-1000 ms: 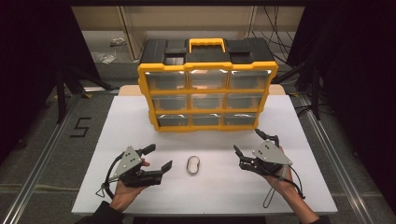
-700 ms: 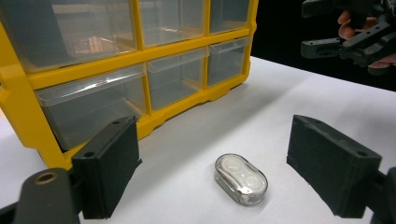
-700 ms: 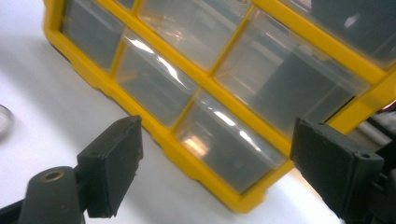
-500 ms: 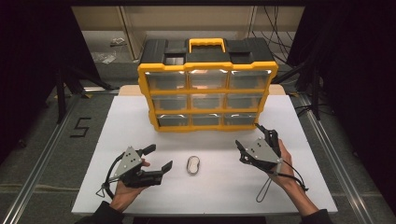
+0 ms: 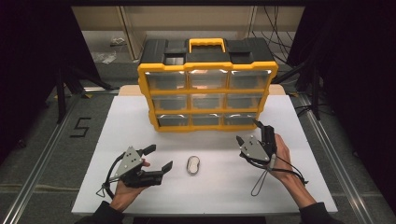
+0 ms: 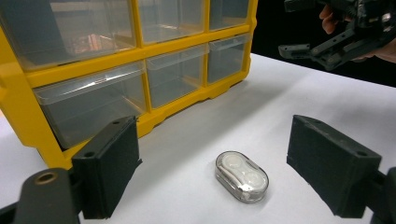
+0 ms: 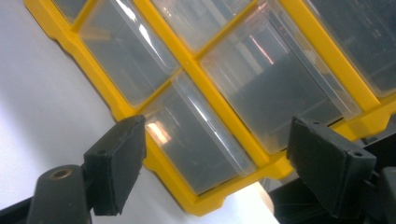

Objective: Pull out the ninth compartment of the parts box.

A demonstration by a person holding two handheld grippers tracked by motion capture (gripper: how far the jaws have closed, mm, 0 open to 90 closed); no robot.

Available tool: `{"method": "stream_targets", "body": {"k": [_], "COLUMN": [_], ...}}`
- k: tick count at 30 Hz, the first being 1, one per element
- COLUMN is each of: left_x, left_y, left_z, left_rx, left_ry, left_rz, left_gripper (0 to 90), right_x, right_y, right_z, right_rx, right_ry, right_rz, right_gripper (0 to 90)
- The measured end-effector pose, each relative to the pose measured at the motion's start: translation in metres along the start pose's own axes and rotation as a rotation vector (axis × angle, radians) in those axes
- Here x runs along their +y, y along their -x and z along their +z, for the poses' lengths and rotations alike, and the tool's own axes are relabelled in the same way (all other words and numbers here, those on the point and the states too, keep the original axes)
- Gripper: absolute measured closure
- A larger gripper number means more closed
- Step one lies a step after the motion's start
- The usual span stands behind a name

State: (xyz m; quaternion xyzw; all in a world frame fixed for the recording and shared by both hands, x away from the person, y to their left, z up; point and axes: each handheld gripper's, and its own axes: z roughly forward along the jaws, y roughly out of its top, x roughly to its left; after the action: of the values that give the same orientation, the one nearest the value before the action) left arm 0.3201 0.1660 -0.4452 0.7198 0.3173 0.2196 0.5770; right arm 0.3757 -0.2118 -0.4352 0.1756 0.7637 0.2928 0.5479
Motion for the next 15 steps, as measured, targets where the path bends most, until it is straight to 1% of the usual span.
{"method": "stream_targets", "body": {"k": [4,5,6,7,8,9,12,13,15], "left_x": [0.0,0.0,0.0,0.0,0.0,0.0,0.0,0.0,0.0], "left_y": [0.0,0.0,0.0,0.0,0.0,0.0,0.0,0.0,0.0], "left_z": [0.0,0.0,0.0,0.0,0.0,0.0,0.0,0.0,0.0], "left_rx": [0.0,-0.001,0.0,0.0,0.0,0.0,-0.002,-0.002,-0.003], "left_ry": [-0.001,-0.001,-0.001,-0.001,0.0,-0.001,-0.002,-0.002,-0.002], "left_rz": [0.001,0.001,0.003,0.003,0.001,0.0,0.003,0.003,0.001], "left_gripper": [16.0,16.0,16.1,16.1,16.1,16.1,16.1,16.1,16.2], "right_x": [-0.002,-0.003,-0.004,-0.004,-0.005,-0.006,-0.007,-0.007,-0.009], "right_y": [-0.002,-0.002,-0.002,-0.002,-0.001,-0.001,-0.003,-0.003,-0.006], "right_z": [0.008,0.011,0.015,0.015,0.019,0.021,0.026,0.026,0.029], "right_rx": [-0.029,-0.031,-0.049,-0.049,-0.06,-0.064,-0.073,-0.073,-0.077], "right_ry": [-0.018,-0.022,-0.029,-0.029,-0.033,-0.037,-0.045,-0.045,-0.053], "right_rz": [-0.058,-0.062,-0.082,-0.082,-0.101,-0.104,-0.147,-0.147,-0.178], "right_gripper": [21.1,21.1,21.3,21.3,21.5,21.5,21.6,21.6,21.8]}}
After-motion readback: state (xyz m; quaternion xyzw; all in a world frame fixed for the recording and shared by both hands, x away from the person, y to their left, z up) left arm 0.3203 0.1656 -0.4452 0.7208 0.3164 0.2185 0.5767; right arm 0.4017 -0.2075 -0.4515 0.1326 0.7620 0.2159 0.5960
